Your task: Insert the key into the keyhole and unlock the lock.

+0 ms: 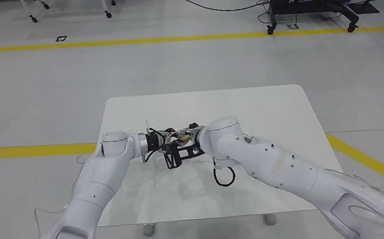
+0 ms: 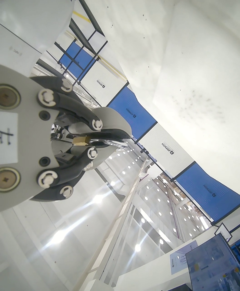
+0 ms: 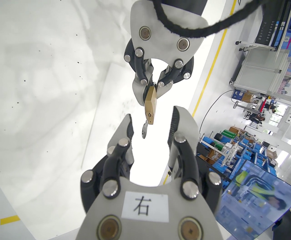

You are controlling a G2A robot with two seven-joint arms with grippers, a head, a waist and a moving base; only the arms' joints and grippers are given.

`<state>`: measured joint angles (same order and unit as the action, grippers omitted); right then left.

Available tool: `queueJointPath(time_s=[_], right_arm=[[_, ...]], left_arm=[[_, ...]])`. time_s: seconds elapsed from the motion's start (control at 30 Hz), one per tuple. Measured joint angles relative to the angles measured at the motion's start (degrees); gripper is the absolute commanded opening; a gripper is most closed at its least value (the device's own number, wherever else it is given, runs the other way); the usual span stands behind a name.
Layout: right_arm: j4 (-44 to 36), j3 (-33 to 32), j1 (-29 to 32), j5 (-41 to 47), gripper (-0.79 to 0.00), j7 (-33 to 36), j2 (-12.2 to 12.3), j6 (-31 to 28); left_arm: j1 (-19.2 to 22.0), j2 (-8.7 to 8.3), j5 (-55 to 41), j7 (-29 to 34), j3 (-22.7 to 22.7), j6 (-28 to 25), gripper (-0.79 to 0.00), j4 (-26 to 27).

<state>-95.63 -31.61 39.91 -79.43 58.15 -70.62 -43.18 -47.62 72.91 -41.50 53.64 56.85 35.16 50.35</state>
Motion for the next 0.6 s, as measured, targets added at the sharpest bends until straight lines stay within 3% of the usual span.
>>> queueJointPath(time_s=[0.3,0.33,0.37,0.4,0.6], right_arm=[[-2.55,-11.43,5.02,4.77,0.0,-9.0,3.35,-4.28],[-2.91,-12.31,5.71,4.89,-0.419,-9.2,3.68,-4.89],[-3.27,-13.51,6.6,5.31,-0.514,-9.66,4.1,-5.63],[-3.46,-14.46,7.26,5.78,-0.785,-10.2,4.42,-6.19],[-0.51,-21.43,11.44,13.51,-0.785,-18.58,6.35,-12.61]], left_arm=[[-0.02,-0.15,-0.19,-0.08,0.16,-0.14,-0.785,-0.08],[-0.04,-0.19,-0.26,-0.16,0.29,-0.39,-0.785,-0.07],[-0.09,-0.24,-0.47,-0.3,0.57,-0.87,-0.785,-0.05],[-0.14,-0.3,-0.61,-0.46,0.83,-1.34,-0.785,0.0],[-1.3,-0.91,1.41,-3.07,2.24,-6.53,-0.785,2.42]])
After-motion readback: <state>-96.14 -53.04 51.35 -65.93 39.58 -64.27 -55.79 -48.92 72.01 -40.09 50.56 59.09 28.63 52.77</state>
